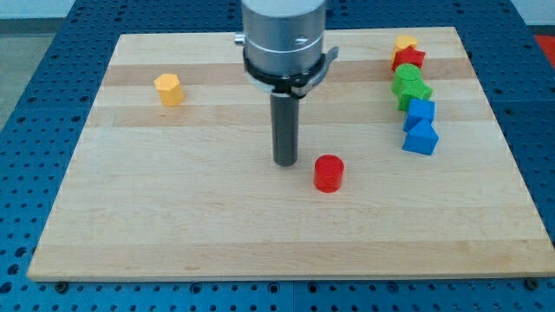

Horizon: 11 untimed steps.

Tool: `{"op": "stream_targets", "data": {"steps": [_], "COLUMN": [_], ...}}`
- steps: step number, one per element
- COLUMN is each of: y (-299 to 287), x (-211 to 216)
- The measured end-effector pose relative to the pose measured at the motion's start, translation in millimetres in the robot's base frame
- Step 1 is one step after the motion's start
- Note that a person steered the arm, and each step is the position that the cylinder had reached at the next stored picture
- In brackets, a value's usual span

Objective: Move the red circle slightly right

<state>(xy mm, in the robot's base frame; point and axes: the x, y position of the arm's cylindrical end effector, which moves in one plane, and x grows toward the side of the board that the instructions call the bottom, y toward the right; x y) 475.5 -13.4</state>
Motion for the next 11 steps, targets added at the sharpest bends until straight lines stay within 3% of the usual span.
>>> {"op": "stream_targets", "data": {"steps": [1,3,4,6,8,11], "y": [-2.0,112.7,141.3,80.4,48.0,152.3], "x": [31.1,43.2,43.5,53.1,12.4,8.0]}}
